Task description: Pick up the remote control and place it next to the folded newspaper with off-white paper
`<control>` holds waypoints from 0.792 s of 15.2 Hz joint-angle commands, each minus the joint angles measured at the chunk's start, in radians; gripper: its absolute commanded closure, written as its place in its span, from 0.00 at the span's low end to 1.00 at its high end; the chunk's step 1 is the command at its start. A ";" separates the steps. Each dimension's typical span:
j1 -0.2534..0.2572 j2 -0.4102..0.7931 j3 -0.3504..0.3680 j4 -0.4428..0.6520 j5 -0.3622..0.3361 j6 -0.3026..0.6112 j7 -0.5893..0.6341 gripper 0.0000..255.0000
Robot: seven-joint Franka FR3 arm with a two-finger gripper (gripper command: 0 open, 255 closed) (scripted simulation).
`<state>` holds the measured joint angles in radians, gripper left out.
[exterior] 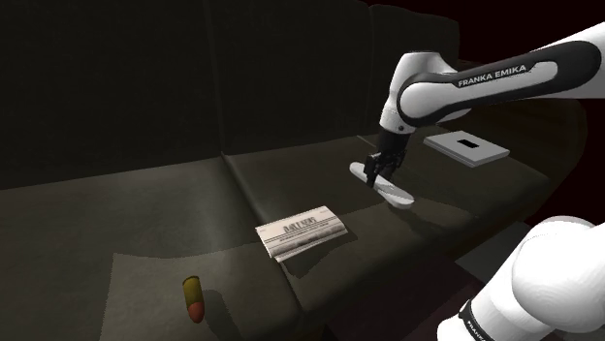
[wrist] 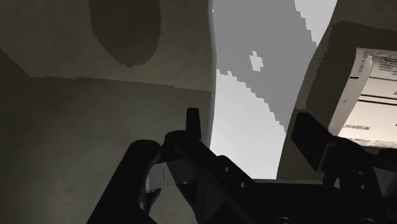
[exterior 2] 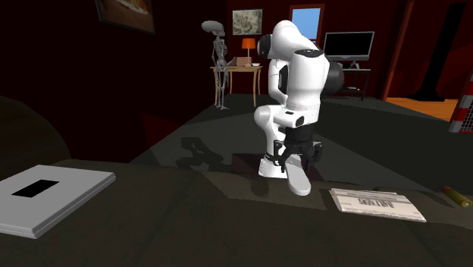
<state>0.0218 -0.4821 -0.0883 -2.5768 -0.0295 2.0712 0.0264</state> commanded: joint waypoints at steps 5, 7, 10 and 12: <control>0.004 0.043 0.001 -0.050 0.003 0.093 0.005 1.00; 0.004 0.059 0.000 -0.066 0.004 0.125 0.004 1.00; 0.005 0.086 -0.002 -0.088 0.004 0.174 0.002 1.00; 0.005 0.105 -0.003 -0.102 0.005 0.207 0.001 1.00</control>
<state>0.0273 -0.3883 -0.0900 -2.6708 -0.0244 2.2585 0.0288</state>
